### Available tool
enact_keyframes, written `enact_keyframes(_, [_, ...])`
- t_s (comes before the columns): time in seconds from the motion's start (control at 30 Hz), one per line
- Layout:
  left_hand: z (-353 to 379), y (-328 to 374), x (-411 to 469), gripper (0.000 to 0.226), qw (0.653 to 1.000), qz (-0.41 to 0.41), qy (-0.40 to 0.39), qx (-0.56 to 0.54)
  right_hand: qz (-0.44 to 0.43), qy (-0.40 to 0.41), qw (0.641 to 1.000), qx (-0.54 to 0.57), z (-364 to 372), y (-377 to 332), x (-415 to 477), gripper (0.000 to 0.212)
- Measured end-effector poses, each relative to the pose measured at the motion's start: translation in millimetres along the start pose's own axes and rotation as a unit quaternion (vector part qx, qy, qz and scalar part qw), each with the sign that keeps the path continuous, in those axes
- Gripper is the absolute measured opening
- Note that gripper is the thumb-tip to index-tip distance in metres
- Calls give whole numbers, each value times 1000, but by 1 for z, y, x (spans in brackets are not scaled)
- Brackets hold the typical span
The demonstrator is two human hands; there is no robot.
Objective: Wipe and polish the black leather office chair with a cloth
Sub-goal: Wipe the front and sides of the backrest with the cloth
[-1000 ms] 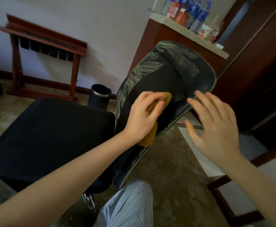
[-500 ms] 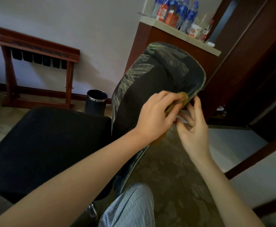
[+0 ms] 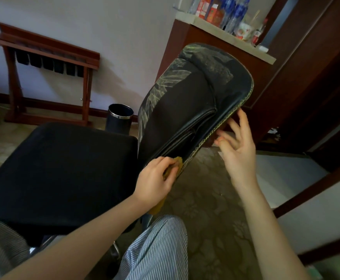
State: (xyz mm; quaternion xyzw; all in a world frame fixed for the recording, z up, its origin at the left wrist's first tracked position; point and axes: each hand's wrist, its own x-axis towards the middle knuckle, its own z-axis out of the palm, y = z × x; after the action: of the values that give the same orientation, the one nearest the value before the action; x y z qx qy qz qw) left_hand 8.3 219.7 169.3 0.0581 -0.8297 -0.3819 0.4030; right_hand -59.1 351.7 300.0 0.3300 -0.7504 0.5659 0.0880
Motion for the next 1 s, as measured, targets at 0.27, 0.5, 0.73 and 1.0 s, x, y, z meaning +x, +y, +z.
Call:
enact_keyframes(0.27, [-19,39,20,26,989,-44,105,-100,106,-81,991,-13,22,34,-40,66])
enact_keyframes(0.5, [0,37,32,28,990,75,121,0,106,-97,989,28,33,33,-43,80])
enact_keyframes(0.73, [21,-7,-22,29,995,14,100,28,121,-84,989,4,33,39,-43,86])
enact_keyframes(1.0, [22,-46,-75,25,990,-137,-17,11,129,-90,987,16,37,33,-50,87])
